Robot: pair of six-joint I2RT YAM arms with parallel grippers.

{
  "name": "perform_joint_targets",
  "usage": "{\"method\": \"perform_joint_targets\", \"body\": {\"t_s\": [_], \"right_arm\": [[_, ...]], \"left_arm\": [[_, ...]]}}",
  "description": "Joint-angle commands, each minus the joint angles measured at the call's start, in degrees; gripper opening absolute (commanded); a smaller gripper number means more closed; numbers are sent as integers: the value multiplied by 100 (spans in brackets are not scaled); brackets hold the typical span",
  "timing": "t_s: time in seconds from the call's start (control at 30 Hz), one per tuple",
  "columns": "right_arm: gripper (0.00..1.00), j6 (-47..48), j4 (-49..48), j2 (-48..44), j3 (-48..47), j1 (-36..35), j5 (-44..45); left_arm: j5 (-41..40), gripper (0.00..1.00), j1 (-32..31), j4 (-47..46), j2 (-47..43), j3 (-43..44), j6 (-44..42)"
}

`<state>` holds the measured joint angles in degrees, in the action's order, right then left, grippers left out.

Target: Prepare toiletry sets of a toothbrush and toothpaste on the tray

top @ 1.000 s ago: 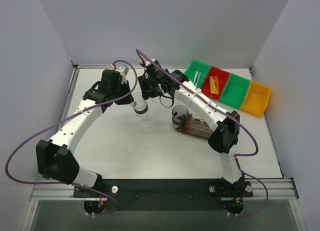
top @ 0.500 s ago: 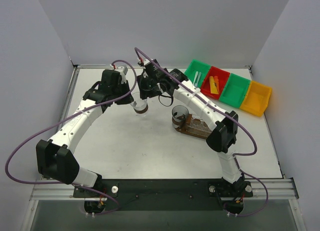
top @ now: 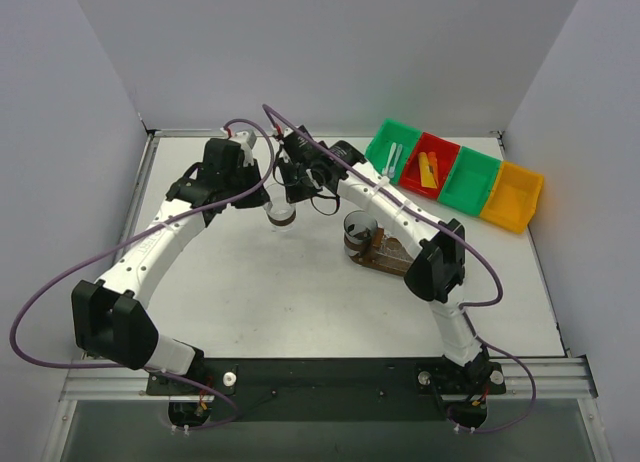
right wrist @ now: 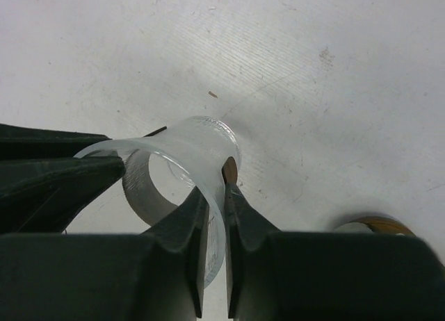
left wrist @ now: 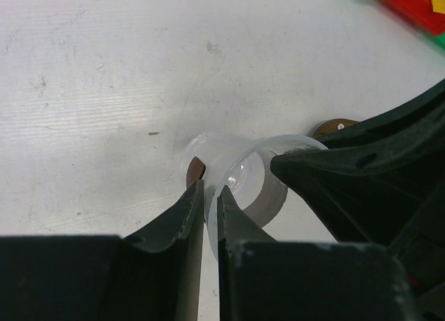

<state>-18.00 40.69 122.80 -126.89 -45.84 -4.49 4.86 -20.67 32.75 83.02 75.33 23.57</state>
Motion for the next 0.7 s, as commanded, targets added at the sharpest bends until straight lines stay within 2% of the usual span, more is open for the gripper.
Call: {"method": "perform_joint_targets", "body": {"t_s": [0.0,0.17,0.2,0.23,0.33,0.43,0.57,0.67], "right_arm": [[0,-19,212,-28,-231,-30,27],[0,-81,203,-28,-362,-3,18],[0,-133,185,-28,-398,14,18],[0,-177,159,-54,-424,49,18],[0,-335,10,-230,-381,172,10],[0,-415,-253,-458,-214,347,1],[0,-309,-588,-643,6,523,89],[0,-353,-623,-836,50,822,141]], "left_arm": [[164,0,10,-761,-260,193,77],[182,2,10,-823,-374,122,51],[208,8,19,-841,-392,122,51],[269,22,19,-936,-444,105,42],[436,49,19,-1296,-646,-9,16],[323,56,10,-1499,-883,-106,-72],[-422,69,-43,-1719,-1296,-325,-301],[-635,73,-8,-1913,-1569,-536,-301]]}}
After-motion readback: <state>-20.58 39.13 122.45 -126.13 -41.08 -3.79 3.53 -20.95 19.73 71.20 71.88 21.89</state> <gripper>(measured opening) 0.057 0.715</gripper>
